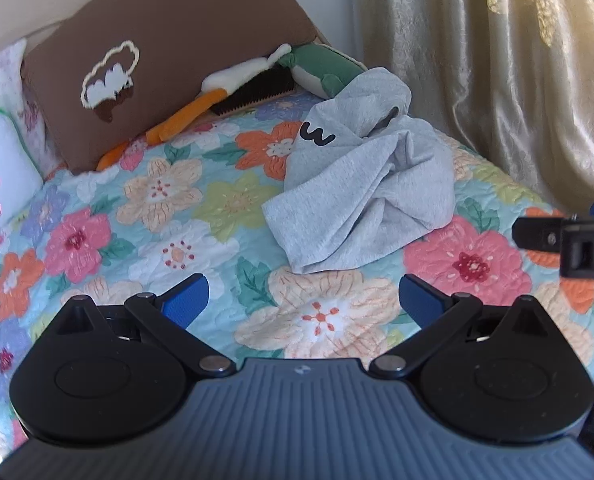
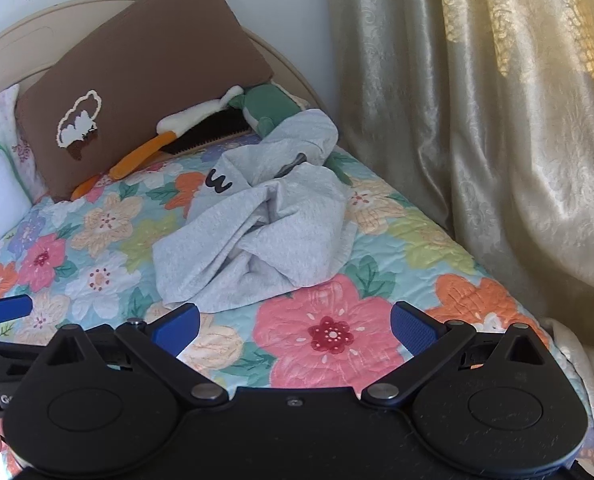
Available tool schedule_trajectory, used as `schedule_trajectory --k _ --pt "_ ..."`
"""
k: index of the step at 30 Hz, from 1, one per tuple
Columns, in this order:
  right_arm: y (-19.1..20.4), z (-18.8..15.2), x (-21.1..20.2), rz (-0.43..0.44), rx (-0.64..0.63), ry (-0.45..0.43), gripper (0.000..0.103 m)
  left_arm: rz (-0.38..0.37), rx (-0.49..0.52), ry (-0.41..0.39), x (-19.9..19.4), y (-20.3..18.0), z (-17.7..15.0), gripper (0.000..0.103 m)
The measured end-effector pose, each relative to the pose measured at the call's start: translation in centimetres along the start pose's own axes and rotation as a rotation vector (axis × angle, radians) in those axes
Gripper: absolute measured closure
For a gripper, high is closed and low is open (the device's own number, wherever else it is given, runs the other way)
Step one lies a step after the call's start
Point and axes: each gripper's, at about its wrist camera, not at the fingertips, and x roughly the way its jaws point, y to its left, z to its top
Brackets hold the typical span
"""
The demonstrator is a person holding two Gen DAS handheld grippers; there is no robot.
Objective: Fold clothes
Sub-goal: 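Move both grippers toward the crumpled grey sweatshirt on the bed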
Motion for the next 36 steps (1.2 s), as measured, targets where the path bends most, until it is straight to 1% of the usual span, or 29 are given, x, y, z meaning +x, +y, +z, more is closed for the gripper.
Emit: schedule_trajectory --k 6,7,8,9,13,16,22,26,33,36 --pt "-1.0 -0.2 -0.7 0.047 0.04 -0.006 0.0 -0.054 -0.032 0.045 0.1 2.3 0.5 0.0" --pt "-0.5 -0.2 -0.6 0.03 0.028 -0.001 0.0 -0.046 -0.015 0.046 0.1 2.1 0.5 0.0" --pt "-0.2 -0.1 -0.4 0.026 0.033 0.006 0.0 -0.013 0.029 0.039 0.2 0.7 0.0 0.0" --pt "-0.2 -0.1 -0.2 0.027 0.039 0.009 0.0 0.004 0.055 0.038 0.3 -0.1 -0.4 0.0" --pt "0.3 0.1 -0.5 0.041 0.024 -0.007 0.0 0.001 0.067 0.072 1.3 -0.6 -1.7 0.0" --pt "0.4 0.2 -0.7 0.052 0.016 -0.016 0.0 -0.008 0.054 0.082 1.6 -0.4 -1.8 0.0" --pt "0.3 0.1 -0.4 0.04 0.018 -0.005 0.0 -0.012 0.019 0.082 1.7 0.1 -1.8 0.0" --pt "0.8 0.0 -0.5 0.028 -0.004 0.003 0.0 -0.022 -0.002 0.089 2.0 0.4 -1.8 0.0" --pt "1.3 0.1 -0.7 0.023 -0.055 0.002 0.0 -0.003 -0.024 0.101 2.4 1.1 -1.8 0.0" --pt "1.6 0.0 -0.4 0.017 -0.065 0.013 0.0 -0.009 -0.022 0.104 2.5 1.3 -1.2 0.0"
